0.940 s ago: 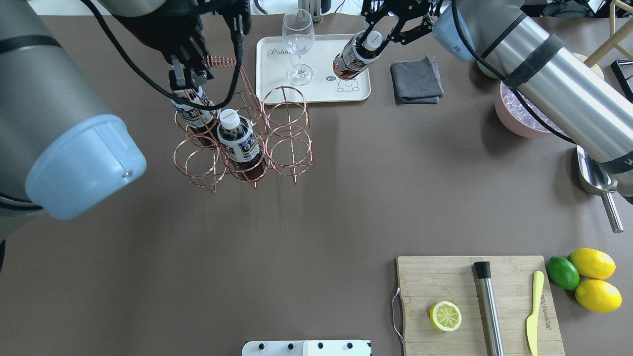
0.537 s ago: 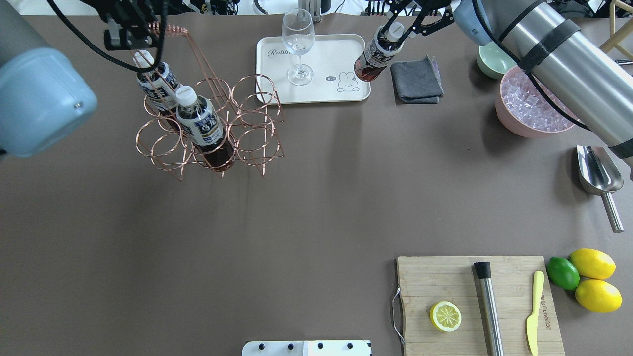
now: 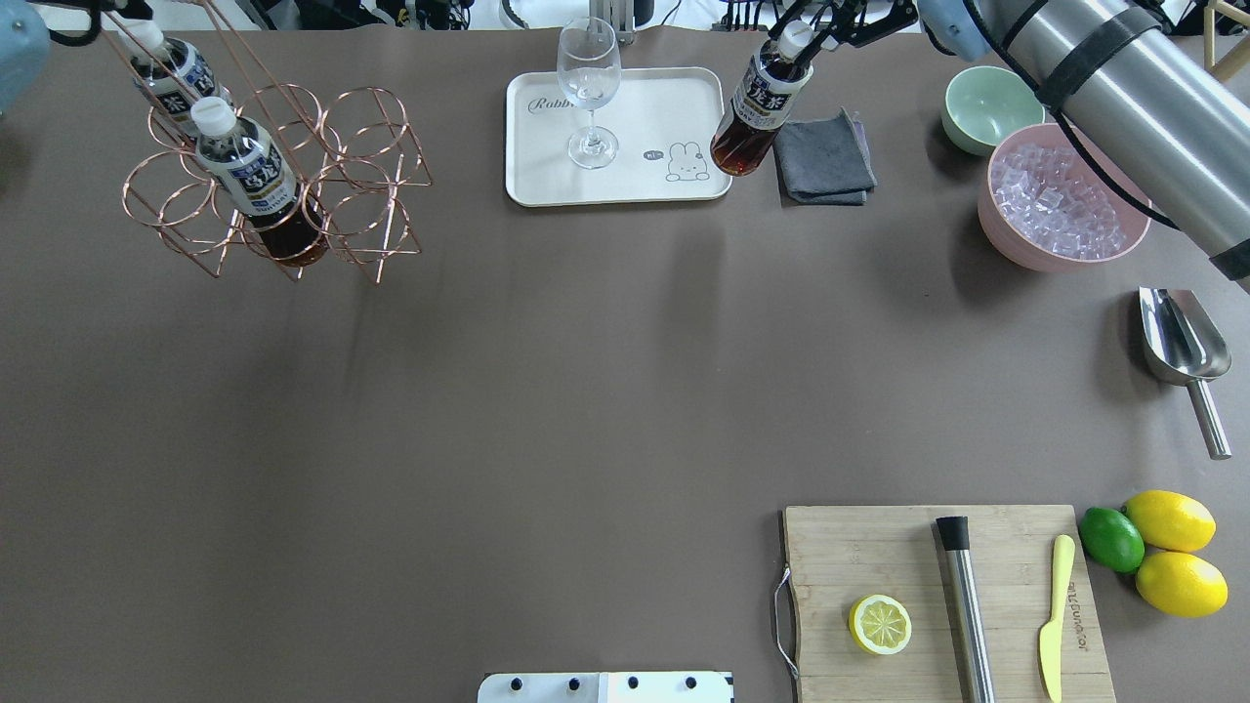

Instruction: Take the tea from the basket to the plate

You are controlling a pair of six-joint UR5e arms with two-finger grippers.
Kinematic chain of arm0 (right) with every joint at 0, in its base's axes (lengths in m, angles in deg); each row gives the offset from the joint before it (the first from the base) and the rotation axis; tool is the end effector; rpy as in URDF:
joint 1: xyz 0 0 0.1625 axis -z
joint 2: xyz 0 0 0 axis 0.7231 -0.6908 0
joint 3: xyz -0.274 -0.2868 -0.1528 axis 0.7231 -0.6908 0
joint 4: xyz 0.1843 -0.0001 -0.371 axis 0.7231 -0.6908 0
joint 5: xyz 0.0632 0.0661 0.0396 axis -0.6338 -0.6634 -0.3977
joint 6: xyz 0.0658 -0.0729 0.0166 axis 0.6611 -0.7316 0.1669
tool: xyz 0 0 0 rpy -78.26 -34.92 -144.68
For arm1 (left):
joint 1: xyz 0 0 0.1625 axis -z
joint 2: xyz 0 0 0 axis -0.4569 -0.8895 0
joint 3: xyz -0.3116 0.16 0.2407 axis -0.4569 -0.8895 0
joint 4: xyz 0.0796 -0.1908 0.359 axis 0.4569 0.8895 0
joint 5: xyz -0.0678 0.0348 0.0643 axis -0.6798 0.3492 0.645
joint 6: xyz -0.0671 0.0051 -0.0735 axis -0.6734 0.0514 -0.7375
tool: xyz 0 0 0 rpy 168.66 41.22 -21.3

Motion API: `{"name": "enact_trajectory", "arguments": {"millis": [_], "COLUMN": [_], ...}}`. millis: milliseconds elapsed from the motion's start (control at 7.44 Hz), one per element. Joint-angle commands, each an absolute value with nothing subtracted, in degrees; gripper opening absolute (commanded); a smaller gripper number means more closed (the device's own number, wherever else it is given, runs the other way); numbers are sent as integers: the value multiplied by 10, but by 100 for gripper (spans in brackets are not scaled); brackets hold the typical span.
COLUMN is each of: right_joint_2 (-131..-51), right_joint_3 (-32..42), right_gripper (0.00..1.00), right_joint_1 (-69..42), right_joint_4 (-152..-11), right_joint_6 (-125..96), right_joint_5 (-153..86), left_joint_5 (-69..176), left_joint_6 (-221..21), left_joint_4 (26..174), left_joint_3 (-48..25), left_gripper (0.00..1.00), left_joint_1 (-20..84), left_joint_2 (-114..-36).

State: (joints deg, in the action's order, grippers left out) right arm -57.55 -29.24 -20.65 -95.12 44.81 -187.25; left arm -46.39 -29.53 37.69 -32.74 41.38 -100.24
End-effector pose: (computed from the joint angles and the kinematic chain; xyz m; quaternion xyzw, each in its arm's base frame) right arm -0.2818 -0.7493 0.2361 -0.4230 -0.5431 0.2007 0.6971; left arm 0.1370 -0.5729 0.1262 0.3214 0.1718 0.6358 0.6804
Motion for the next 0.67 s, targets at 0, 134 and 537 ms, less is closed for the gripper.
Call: {"name": "enact_trajectory", "arguments": {"millis": [0, 134, 537], "right_joint_2": [-569, -567, -567], "right_joint_3": [-302, -304, -317], "right_gripper": [0, 0, 0], "right_joint_1": [-214, -215, -209], "right_joint_4": [-975, -973, -974], "right_joint_6": [443, 428, 374], "right_joint_5": [-1900, -1895, -1881], "left_joint_5": [-514, -517, -531], "left_joint_6": [-239, -238, -202], "left_joint_4": [377, 382, 397], "left_joint_3": [-283, -259, -192], "left_gripper": [0, 0, 0], "left_joint_1": [484, 505, 555], "left_joint_2": [-962, -954, -944]}}
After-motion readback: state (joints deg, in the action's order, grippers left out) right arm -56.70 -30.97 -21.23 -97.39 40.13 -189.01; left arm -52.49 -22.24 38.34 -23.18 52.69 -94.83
